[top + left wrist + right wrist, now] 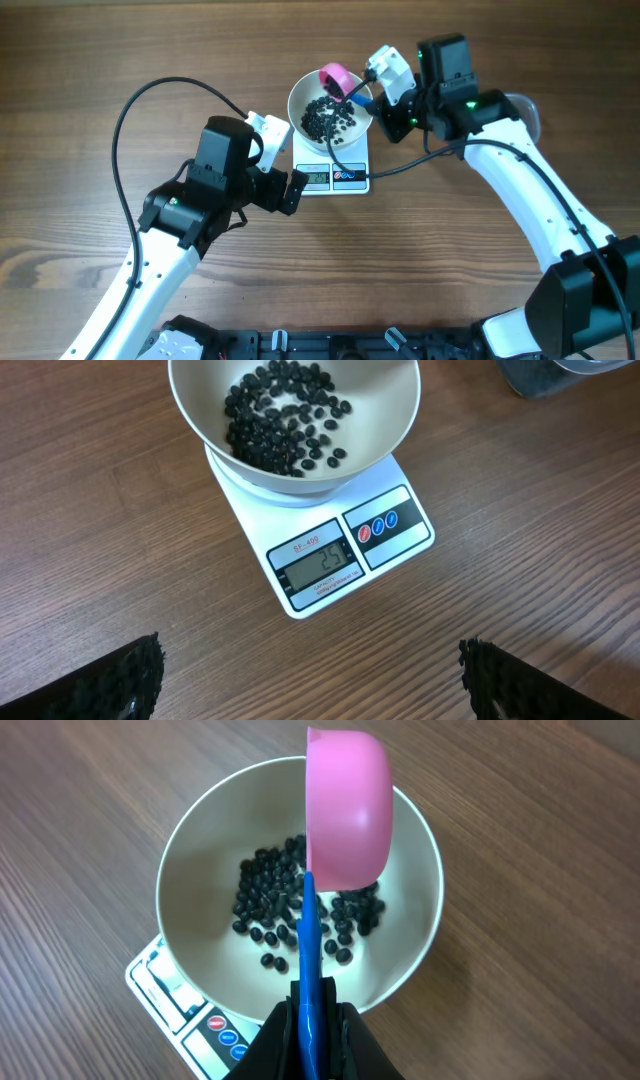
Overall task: Scoop item into bowl and weigh 150g on scale
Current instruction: 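Tilt the scoop with the right gripper to pour beans into the bowl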
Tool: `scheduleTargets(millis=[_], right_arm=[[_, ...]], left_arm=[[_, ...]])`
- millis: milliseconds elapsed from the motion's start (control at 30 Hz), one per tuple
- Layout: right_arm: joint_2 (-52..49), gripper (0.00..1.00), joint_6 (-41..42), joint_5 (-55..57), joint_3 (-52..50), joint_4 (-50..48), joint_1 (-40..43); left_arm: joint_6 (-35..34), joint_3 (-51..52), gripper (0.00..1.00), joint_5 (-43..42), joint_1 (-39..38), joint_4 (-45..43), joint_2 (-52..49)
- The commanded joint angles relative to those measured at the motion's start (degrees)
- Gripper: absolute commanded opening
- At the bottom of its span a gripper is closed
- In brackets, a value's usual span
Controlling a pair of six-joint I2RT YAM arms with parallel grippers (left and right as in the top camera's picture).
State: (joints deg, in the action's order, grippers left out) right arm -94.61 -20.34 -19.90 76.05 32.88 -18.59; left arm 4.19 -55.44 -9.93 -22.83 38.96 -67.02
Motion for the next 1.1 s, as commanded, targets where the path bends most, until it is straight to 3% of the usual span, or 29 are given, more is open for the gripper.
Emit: scheduleTargets(millis=[0,433,733,1067], right_arm=[[-0.8,0.04,-3.7,4.6,-0.4,-0.5,-1.3],[-0.8,0.04,-5.3,6.6,-0.4,-0.5,-2.3],[-0.8,0.04,-14.2,15.9,-0.4,-0.7,-5.1],[-0.8,0.04,-13.4,15.8,-0.4,-1.3,-5.2]], left_arm=[[0.1,0.4,1.00,-0.9,-0.3,-0.2,-0.2],[0.1,0.4,1.00,-0.9,-0.3,-0.2,-0.2],[0.1,0.4,1.00,-0.9,-0.3,-0.2,-0.2],[0.1,0.4,1.00,-0.9,-0.3,-0.2,-0.2]])
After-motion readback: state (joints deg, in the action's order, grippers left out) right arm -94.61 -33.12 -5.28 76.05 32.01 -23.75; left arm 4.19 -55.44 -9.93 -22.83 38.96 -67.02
